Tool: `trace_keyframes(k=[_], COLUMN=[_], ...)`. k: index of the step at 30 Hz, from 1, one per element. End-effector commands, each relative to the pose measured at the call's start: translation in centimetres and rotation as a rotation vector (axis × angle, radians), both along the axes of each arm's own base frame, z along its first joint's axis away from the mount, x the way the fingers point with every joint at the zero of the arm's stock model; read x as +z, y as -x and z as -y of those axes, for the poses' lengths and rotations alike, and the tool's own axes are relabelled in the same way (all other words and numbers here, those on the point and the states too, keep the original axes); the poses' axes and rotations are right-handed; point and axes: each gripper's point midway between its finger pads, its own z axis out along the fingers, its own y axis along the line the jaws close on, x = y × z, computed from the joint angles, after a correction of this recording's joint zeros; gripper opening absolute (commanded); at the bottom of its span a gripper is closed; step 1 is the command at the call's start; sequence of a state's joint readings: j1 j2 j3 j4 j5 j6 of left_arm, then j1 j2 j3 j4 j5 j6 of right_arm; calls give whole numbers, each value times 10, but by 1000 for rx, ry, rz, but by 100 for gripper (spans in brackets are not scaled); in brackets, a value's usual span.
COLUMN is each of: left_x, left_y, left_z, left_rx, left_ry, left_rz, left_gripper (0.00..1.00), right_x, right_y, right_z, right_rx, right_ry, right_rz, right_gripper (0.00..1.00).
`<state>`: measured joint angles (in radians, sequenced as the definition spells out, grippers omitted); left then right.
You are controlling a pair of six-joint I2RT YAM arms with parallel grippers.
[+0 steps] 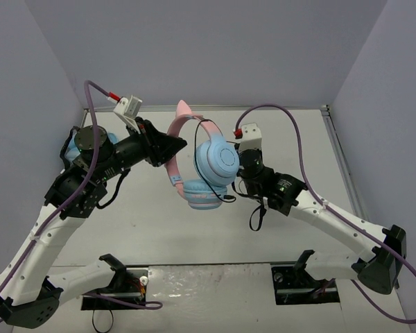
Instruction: Wrap the headphones
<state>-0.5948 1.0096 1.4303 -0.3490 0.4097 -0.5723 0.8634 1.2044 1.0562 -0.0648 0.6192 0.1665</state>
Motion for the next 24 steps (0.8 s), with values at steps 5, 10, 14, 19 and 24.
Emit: trace_keyframes(k=[5,10,14,19,24], left_x=[85,90,91,95,101], left_y=[11,5,0,-7,-13], left_z=[-14,-11,-9,-7,-6], left_rx=[33,30,36,41,42], left_ry=[218,234,248,278,308], left_rz=[181,187,188,186,199], left_gripper=[0,0,0,0,0], right_x=[15,5,-4,-14,-27], right_y=[-3,-2,0,2,3], right_z=[-9,-13,-18,-25,-29], right_rx=[3,16,33,54,59], right_ry=[-148,-170,-187,-221,-243], right_rz=[52,36,21,0,-18], right_gripper=[7,6,4,3,3])
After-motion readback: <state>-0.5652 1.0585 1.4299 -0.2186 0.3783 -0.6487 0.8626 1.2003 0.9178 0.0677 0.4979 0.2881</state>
